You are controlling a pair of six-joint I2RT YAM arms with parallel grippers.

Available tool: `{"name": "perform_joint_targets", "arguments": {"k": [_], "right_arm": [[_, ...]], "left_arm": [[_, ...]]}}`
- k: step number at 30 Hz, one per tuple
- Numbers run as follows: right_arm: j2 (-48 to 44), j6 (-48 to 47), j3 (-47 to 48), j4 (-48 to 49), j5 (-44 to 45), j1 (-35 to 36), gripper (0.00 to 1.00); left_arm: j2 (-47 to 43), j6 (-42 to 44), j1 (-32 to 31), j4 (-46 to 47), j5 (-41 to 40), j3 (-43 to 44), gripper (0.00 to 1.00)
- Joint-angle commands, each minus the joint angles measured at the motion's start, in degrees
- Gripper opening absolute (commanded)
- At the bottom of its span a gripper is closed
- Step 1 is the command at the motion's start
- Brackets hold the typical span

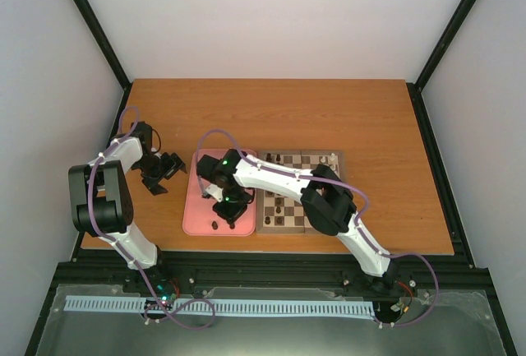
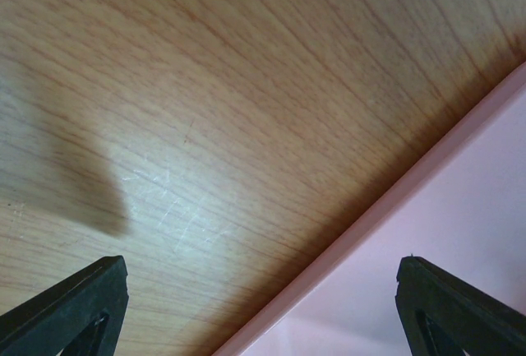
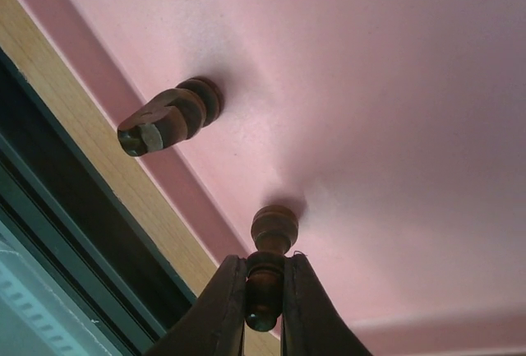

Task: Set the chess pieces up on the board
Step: Pick up the chess piece from the storage box, then place the chess piece on the chessboard.

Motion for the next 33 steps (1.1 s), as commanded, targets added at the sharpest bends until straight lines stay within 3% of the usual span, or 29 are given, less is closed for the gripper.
{"name": "perform_joint_targets", "arguments": {"k": [1,7,13,33], "right_arm": [[-1.0,0.0,3.5,-3.2,4.2,0.6,0.03],[-6.3,1.4,4.5,-7.1,8.1,-1.5,0.03],[-11.4,0.7,-3.5,-7.0,10.9,-5.5,0.03],[-15.4,0.5,-15.2,-1.7,14.1,-10.1,0.03]], "left_arm": [[-0.1,0.8,0.1,0.7,0.4,1.2,1.00],[-0.3,0.7,0.1,0.6,0.6,1.6,1.00],[-0.4,0.6,0.1,1.1,0.8,1.1,1.00],[-0.1,0.8,0.1,1.0,0.3,1.0,1.00]]}}
